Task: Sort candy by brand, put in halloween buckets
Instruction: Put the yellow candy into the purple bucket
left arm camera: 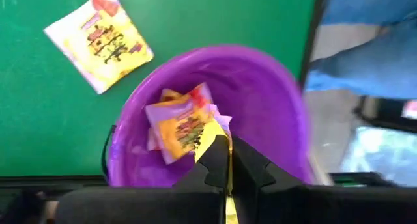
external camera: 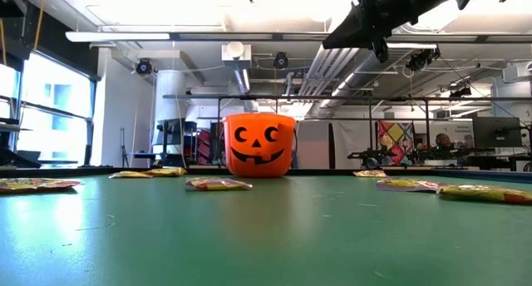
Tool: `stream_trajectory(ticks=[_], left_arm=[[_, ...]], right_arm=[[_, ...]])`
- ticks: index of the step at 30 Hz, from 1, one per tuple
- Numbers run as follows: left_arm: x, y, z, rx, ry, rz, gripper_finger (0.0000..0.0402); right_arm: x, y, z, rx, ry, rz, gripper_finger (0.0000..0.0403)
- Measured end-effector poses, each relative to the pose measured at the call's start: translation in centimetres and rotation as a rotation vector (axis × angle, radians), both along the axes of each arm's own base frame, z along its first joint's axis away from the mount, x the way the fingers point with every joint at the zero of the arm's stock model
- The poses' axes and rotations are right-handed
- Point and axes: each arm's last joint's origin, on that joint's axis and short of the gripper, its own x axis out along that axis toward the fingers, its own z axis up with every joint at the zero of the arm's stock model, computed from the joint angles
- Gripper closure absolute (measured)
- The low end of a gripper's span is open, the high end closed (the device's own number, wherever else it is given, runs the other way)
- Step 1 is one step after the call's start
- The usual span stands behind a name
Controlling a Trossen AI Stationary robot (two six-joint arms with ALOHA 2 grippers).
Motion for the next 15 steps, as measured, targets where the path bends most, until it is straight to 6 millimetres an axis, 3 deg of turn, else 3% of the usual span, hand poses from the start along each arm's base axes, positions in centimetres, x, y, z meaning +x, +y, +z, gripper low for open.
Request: stream_trajectory(ticks=[15], left_arm=[[0.5,-3.3,-4.0,0.154,0.056,-0.085,0.0401]], right_arm=[[0.0,0.0,0.0,0.000,0.000,0.000,0.0403]])
